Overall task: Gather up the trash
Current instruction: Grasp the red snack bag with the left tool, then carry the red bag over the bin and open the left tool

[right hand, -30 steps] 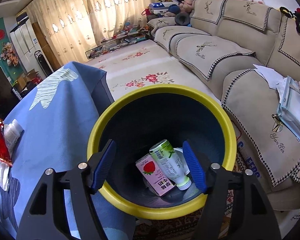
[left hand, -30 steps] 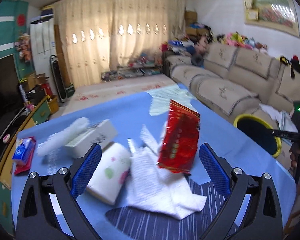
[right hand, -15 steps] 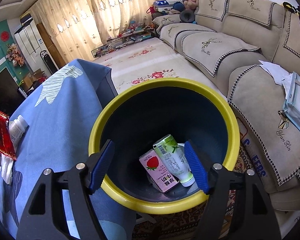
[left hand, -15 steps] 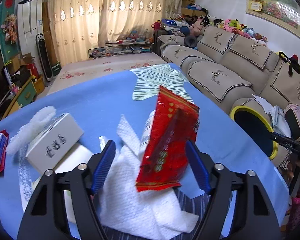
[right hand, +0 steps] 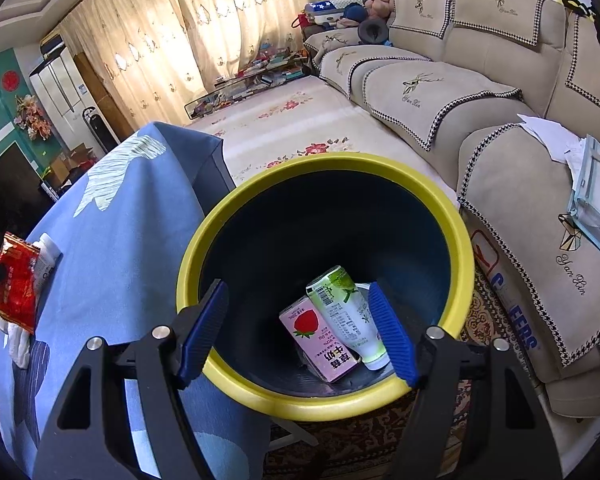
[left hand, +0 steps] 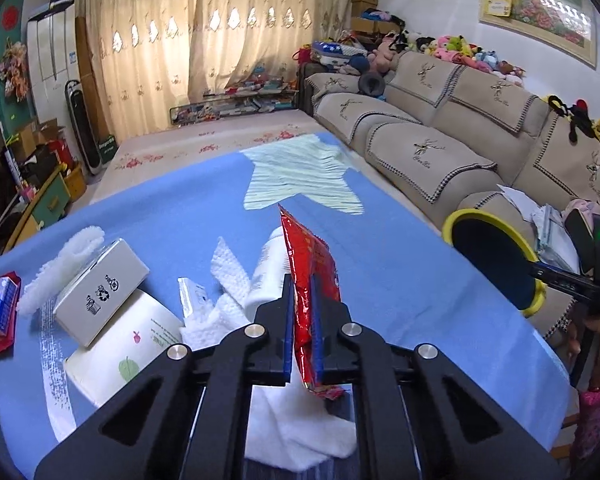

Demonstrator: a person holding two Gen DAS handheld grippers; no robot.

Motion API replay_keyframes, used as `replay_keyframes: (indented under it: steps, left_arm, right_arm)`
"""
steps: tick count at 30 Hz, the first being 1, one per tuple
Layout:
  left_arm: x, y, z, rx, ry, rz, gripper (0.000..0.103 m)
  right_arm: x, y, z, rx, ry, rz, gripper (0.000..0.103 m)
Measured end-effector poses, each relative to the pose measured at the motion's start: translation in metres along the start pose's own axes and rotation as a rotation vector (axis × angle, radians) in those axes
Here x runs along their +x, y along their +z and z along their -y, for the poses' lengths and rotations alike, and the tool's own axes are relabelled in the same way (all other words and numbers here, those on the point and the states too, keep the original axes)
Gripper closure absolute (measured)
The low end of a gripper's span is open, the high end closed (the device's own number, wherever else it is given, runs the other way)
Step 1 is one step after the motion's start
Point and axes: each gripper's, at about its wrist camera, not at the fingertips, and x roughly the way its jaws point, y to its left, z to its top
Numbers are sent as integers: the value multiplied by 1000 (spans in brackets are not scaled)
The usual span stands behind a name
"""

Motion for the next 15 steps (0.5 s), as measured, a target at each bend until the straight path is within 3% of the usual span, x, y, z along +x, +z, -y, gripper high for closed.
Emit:
replay_keyframes:
  steps: [9, 15]
  left_arm:
    - [-49, -1, 47, 51, -28, 25, 96]
    - [-53, 10, 97, 105, -76, 27, 96]
  right_arm:
    - [-25, -6, 11, 2, 7, 42, 34]
    - [-47, -9, 35, 34, -12, 80, 34]
